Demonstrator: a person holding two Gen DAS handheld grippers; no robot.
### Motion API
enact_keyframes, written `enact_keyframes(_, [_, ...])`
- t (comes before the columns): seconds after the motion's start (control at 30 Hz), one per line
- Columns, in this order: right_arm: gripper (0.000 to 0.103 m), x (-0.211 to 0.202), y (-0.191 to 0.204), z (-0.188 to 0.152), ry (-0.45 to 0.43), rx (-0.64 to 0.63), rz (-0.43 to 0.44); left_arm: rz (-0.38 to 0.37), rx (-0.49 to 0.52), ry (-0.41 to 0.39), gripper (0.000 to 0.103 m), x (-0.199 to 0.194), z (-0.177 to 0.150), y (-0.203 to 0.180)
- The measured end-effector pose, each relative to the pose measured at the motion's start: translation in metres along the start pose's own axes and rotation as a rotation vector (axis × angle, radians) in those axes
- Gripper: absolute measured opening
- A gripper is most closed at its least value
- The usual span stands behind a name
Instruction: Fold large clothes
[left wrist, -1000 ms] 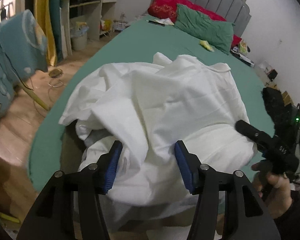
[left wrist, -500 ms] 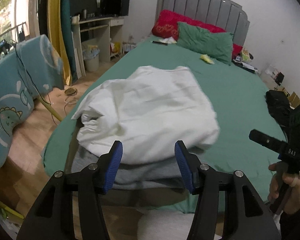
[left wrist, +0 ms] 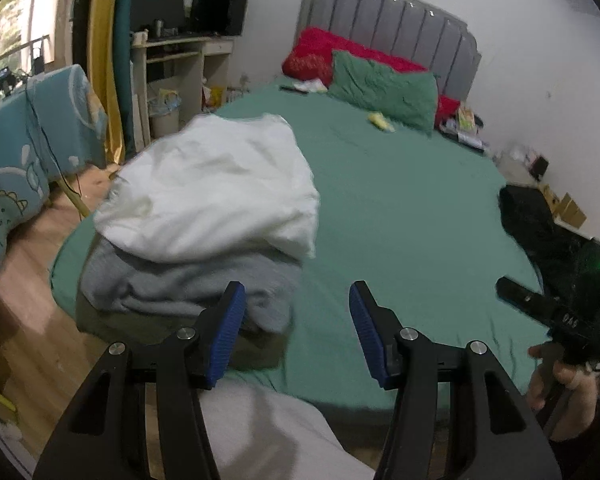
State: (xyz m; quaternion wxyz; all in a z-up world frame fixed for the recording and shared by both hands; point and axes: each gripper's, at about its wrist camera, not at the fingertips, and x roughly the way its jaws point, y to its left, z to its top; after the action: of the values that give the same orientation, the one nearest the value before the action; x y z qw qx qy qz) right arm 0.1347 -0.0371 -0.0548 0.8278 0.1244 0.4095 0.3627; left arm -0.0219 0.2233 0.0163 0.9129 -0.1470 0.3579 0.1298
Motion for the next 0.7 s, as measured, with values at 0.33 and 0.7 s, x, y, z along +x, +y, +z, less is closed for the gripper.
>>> enact_keyframes(0.33, [0.088, -0.070, -0.037, 0.001, -0.084, -0.020, -0.154, -0.041, 0.078, -0.022, 0.057, -0.005, -0.015, -0.076])
enact_keyframes(0.7, [0.088, -0.166, -0.046, 0.007, -0.230, -0.065, -0.293, -0.111, 0.130, -0.121, 0.058, -0.036, -0.010, -0.143])
